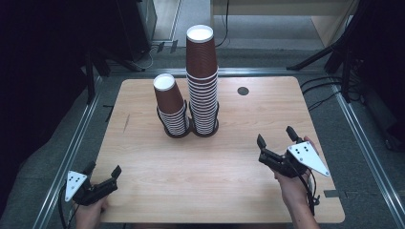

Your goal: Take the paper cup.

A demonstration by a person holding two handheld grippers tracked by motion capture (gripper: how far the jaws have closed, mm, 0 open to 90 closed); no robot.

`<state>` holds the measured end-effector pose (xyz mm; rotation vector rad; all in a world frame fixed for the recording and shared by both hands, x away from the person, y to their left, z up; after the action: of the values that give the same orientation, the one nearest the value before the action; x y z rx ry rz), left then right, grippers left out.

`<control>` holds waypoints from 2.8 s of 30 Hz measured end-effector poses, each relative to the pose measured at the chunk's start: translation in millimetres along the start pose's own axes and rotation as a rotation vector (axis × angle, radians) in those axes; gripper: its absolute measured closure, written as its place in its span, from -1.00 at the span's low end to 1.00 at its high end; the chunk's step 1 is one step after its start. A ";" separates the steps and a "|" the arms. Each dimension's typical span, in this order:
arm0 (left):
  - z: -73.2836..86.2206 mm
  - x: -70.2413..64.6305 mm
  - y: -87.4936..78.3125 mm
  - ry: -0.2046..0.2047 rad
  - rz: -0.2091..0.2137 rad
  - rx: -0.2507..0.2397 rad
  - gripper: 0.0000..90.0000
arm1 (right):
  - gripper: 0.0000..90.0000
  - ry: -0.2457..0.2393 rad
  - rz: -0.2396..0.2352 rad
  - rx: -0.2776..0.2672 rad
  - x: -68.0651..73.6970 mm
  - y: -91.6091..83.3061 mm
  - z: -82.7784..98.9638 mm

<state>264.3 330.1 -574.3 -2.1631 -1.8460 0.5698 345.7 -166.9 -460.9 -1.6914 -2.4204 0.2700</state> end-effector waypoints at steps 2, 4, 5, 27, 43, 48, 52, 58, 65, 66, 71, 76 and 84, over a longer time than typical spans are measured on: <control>0.0 -0.1 -0.1 0.001 0.001 0.000 -0.98 | -0.85 0.000 -0.003 -0.002 3.2 2.4 -4.2; 0.0 -0.2 -0.2 0.001 0.001 0.000 -0.98 | -0.86 -0.005 -0.007 -0.004 5.1 3.7 -5.9; 0.0 -0.2 -0.2 0.003 0.002 0.000 -0.98 | -0.86 -0.009 -0.013 -0.005 8.7 6.6 -9.0; -0.1 -1.6 -0.3 0.016 0.009 -0.001 -1.00 | -0.88 -0.017 -0.030 -0.062 49.8 37.4 -57.3; -0.1 -2.2 -0.7 0.018 0.017 -0.001 -1.00 | -0.91 -0.041 -0.055 -0.100 86.7 61.5 -96.7; -0.1 -2.3 -0.7 0.019 0.018 -0.002 -1.00 | -0.91 -0.039 -0.058 -0.101 92.0 67.6 -103.3; -0.1 -2.4 -0.6 0.019 0.018 -0.001 -1.00 | -0.91 -0.050 -0.065 -0.100 99.5 72.6 -113.5; -0.1 -2.4 -0.6 0.019 0.020 -0.002 -1.00 | -0.91 -0.060 -0.065 -0.103 106.7 79.0 -126.0; -0.2 -2.6 -0.6 0.019 0.023 -0.003 -1.00 | -0.91 -0.065 -0.079 -0.109 117.1 85.8 -140.0; -0.1 -2.6 -0.7 0.020 0.023 -0.002 -1.00 | -0.91 -0.065 -0.080 -0.105 118.2 87.7 -141.0; 0.2 -2.8 -1.0 0.020 0.025 -0.001 -1.00 | -1.00 -0.072 -0.108 -0.114 127.2 96.2 -147.0; -0.1 -2.2 -1.2 0.010 0.028 -0.003 -1.00 | -1.00 -0.068 -0.113 -0.122 136.0 105.0 -152.8; 0.1 -1.4 -2.1 0.007 0.034 -0.004 -1.00 | -1.00 -0.078 -0.091 -0.106 145.8 125.3 -157.1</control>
<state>262.3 329.0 -573.3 -2.1996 -1.8115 0.5655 448.8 20.0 -333.9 -1.6355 -2.6031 0.2016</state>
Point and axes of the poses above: each handheld gripper's, and its own axes: y roughly forward along the jaws, z roughly out of its underside, x roughly to its left, the point moved 10 cm from there along y, roughly forward along the jaws, and after that the axes turned 11 degrees about x, right-handed, at the moved point
